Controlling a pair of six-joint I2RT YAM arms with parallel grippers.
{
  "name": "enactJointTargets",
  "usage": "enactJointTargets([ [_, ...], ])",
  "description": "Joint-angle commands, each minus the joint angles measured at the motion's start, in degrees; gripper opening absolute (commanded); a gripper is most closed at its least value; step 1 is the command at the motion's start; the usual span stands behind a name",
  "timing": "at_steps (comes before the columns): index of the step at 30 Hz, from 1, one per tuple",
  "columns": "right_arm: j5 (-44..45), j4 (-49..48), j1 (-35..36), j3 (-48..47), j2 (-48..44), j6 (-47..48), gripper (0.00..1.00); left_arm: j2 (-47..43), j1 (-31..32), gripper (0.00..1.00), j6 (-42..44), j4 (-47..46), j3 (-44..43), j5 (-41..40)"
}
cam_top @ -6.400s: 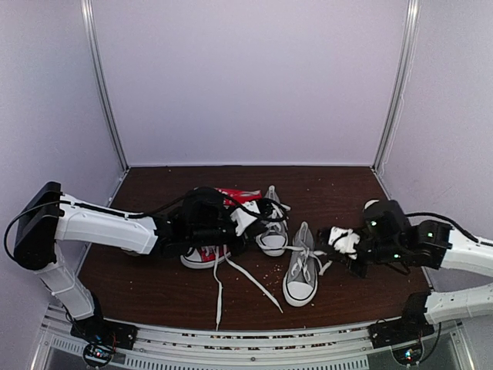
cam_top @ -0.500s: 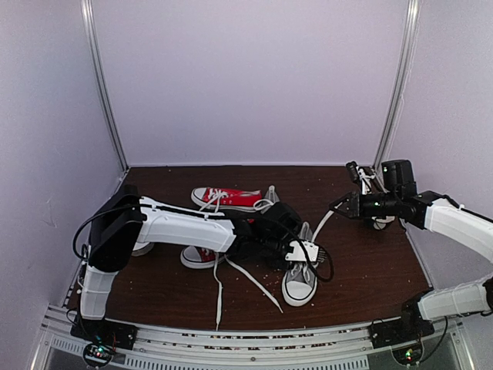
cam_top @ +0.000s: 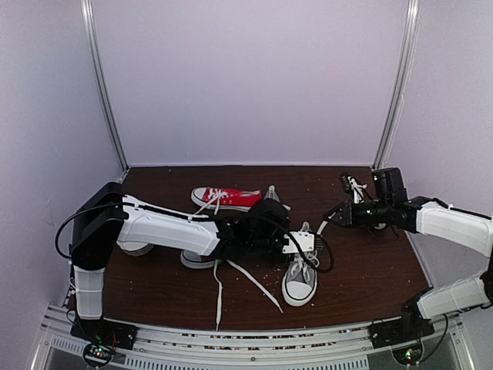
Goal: Tie the shoes
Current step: Pick up the shoe at the center of the board.
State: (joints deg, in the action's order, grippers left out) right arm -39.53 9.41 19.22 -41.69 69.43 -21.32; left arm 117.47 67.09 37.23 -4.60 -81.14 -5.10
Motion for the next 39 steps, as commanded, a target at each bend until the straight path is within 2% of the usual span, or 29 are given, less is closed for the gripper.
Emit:
enactJointTargets([
  [1, 1.0, -2.4, 1.2, 0.6, 0.4, -0.7, 0.0, -1.3, -0.1, 0.0, 0.8, 2.6, -1.4, 7.5],
  [2, 1.1, -2.2, 1.2, 0.5, 0.4, -0.5, 0.0, -0.4, -0.1, 0.0, 1.6, 6.3, -3.4, 9.6],
  [6, 1.9, 0.2, 1.2, -0.8, -0.1, 1.2, 0.0, 3.4, -0.3, 0.21, 1.1, 17.1, -10.2, 11.9],
  [11, 3.3, 3.2, 1.1, -2.7, -0.9, 3.1, 0.0, 5.5, -1.5, 0.34, -0.4, 23.0, -14.5, 15.9],
  [16, 4.3, 5.5, 1.0, -5.1, -0.7, 4.5, 0.0, 8.6, -1.9, 0.29, -0.8, 27.3, -19.0, 15.1],
  [23, 4.5, 7.1, 1.0, -7.0, -0.3, 5.4, 0.0, 11.4, -2.2, 0.27, -1.2, 30.6, -22.6, 14.2],
  [29, 4.1, 7.3, 1.0, -6.9, -0.4, 5.7, 0.0, 12.9, -2.2, 0.23, -1.7, 30.4, -24.0, 10.2],
  [34, 3.6, 7.5, 1.0, -7.0, -0.5, 6.2, 0.0, 13.0, -2.2, 0.13, -1.7, 28.5, -23.7, 6.4],
  [39, 3.1, 8.0, 1.0, -7.5, -0.5, 6.5, 0.0, 13.1, -2.2, 0.11, -1.1, 28.1, -23.5, 5.3],
])
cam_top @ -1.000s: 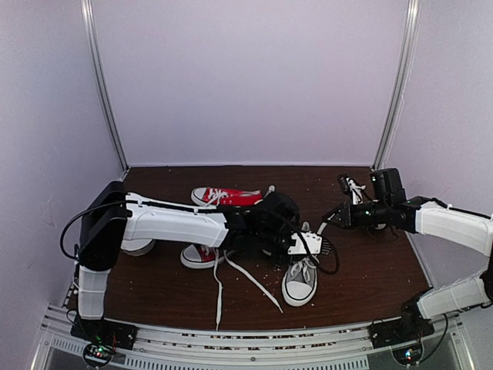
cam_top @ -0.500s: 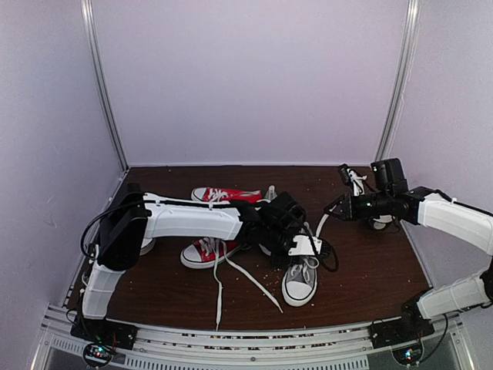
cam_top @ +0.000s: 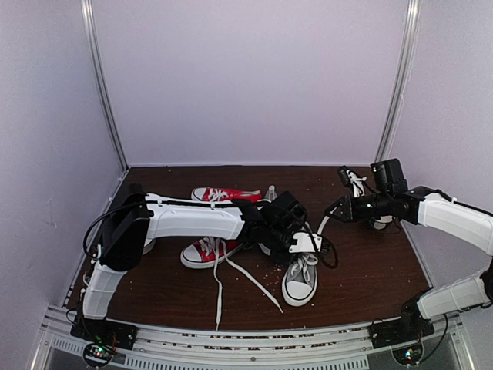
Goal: Tie the shoes
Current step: Pick up the shoe at the center of the board.
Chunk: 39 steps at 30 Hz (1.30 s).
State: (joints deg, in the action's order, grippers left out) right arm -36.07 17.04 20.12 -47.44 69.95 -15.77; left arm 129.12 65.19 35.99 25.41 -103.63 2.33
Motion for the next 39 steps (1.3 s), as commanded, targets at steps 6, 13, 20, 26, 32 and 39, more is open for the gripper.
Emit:
enactJointTargets([
  [6, -0.7, 0.4, 0.1, -1.7, -0.9, 0.9, 0.0, 1.3, -0.2, 0.0, 0.1, -2.4, -0.7, -2.1],
  [13, 0.2, -0.1, 0.0, -1.1, -0.7, 0.1, 0.0, -5.2, -0.2, 0.0, -2.6, -13.0, 8.3, -1.1],
  [20, -1.7, -5.5, 0.1, 0.5, 1.3, -4.1, 0.0, -10.4, -0.3, 0.0, -6.1, -25.1, 15.9, -1.9],
  [26, -2.1, -9.4, 2.1, 2.0, 3.6, -6.4, 0.0, -12.3, -0.5, 0.0, -8.7, -28.0, 17.9, 0.8],
  [32, -2.2, -13.5, 4.7, 5.0, 5.4, -9.2, 0.0, -14.0, -1.5, 0.0, -11.9, -30.7, 19.5, 3.6],
  [39, -4.5, -15.6, 7.2, 7.8, 7.6, -10.9, 0.0, -14.4, -1.9, 0.0, -12.8, -32.5, 21.0, 2.2],
])
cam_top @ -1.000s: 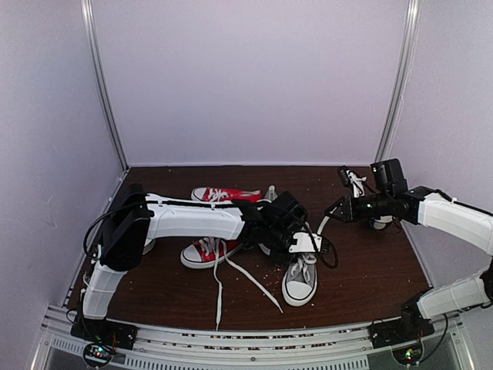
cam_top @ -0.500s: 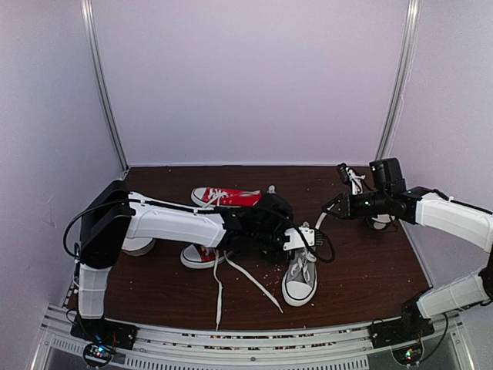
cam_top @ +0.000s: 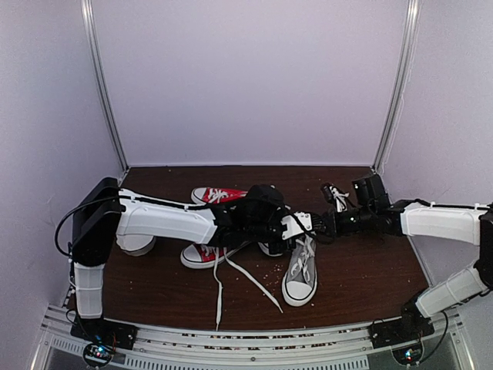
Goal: Tie the shoes
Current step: Pick up the shoe at the center of the board, then cross the shoelace.
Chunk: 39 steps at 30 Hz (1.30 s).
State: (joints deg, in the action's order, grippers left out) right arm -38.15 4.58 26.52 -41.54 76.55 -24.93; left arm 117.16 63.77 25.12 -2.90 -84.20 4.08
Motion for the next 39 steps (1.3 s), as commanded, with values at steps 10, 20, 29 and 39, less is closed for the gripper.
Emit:
enactJointTargets([
  [10, -5.9, 1.1, 2.8, 1.6, 5.4, 0.9, 0.0, -3.4, -0.6, 0.0, -2.1, -5.9, 3.0, 1.8],
  [20, -13.1, 15.5, 2.8, -4.3, 7.5, 10.8, 0.0, -4.2, -0.6, 0.0, -2.2, -8.0, 4.5, 2.7],
  [29, -13.6, 9.1, 2.8, -8.4, 13.3, 8.4, 0.0, -4.6, -0.6, 0.0, -2.4, -9.6, 5.6, 6.3],
  [39, -18.3, 15.1, 4.1, -8.9, 13.7, 13.4, 0.0, -4.6, -0.7, 0.0, -3.4, -11.0, 6.0, 5.7],
])
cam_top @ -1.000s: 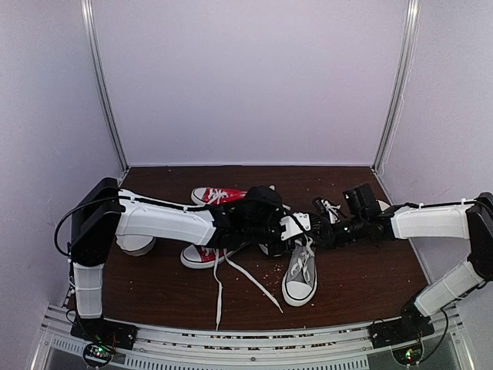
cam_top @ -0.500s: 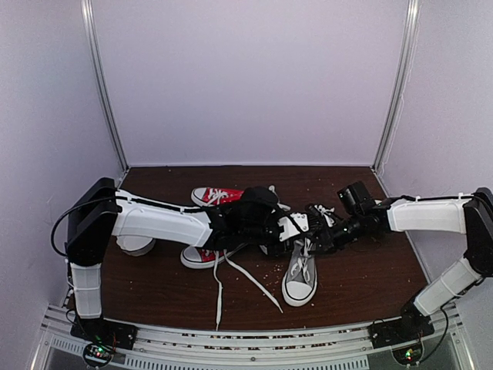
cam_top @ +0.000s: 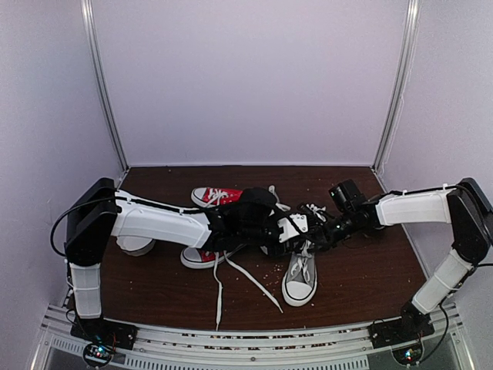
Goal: Tie the shoes
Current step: Cross the shoelace.
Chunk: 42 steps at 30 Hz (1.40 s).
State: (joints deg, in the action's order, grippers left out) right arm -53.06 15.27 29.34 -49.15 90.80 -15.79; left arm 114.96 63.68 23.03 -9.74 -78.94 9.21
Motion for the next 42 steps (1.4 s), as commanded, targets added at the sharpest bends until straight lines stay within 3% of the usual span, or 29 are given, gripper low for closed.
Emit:
enactJointTargets([
  [1, -3.8, 6.7, 1.9, -1.5, -0.5, 5.4, 0.0, -2.4, -0.7, 0.0, -1.3, -4.4, 0.9, 0.9],
  [5, -3.1, 7.5, 2.5, -1.8, -1.2, 5.7, 0.0, -2.5, -0.9, 0.0, -1.5, -4.7, 1.2, 1.4],
  [11, 3.1, 11.0, 1.6, -4.7, -1.3, 6.3, 0.2, -2.6, -0.9, 0.0, -1.9, -4.2, 1.6, 1.1],
  [19, 11.1, 17.9, 0.1, -8.1, -5.4, 8.8, 0.33, -2.1, -0.9, 0.0, -2.2, -4.6, 2.1, 0.5],
  [42, 18.7, 23.5, -1.3, -12.3, -5.0, 9.6, 0.45, -0.4, -1.2, 0.0, -2.9, -3.8, 1.0, -0.4],
])
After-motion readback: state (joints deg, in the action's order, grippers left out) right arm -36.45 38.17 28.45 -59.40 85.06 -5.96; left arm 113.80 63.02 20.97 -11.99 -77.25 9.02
